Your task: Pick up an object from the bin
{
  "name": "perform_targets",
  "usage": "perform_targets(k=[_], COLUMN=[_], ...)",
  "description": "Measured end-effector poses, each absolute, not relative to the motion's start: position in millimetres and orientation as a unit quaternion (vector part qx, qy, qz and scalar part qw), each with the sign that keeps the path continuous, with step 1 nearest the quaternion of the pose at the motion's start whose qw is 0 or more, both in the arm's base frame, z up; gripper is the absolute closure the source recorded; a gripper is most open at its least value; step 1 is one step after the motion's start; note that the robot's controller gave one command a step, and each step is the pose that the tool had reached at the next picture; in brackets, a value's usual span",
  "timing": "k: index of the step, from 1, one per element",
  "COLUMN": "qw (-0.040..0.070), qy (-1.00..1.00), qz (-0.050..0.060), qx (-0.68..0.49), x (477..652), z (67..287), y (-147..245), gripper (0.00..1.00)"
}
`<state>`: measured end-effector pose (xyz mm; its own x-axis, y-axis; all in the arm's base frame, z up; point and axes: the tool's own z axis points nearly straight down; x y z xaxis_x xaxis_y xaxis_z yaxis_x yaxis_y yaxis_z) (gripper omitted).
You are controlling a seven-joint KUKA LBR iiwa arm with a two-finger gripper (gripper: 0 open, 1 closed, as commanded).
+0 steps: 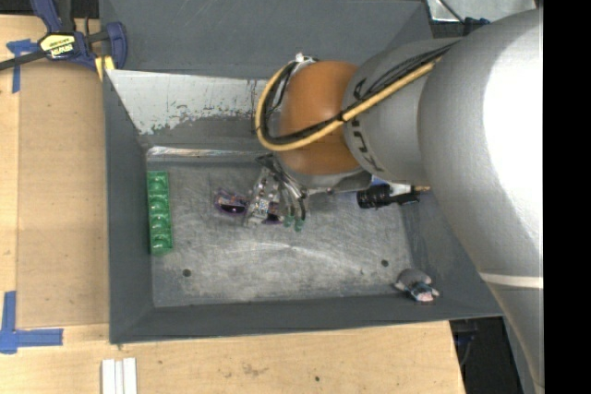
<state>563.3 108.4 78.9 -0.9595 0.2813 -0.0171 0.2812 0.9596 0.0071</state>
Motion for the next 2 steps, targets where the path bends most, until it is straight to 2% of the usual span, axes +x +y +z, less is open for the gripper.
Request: perform_targets(k=[1,2], qw=[0.000,0.000], qy=[0.990,0.990], qz=[0.000,0.000], qx=[0.142,0.141], x=[559.7,560.8], z=[89,108], y=[108,108], gripper=[1.00,1.00])
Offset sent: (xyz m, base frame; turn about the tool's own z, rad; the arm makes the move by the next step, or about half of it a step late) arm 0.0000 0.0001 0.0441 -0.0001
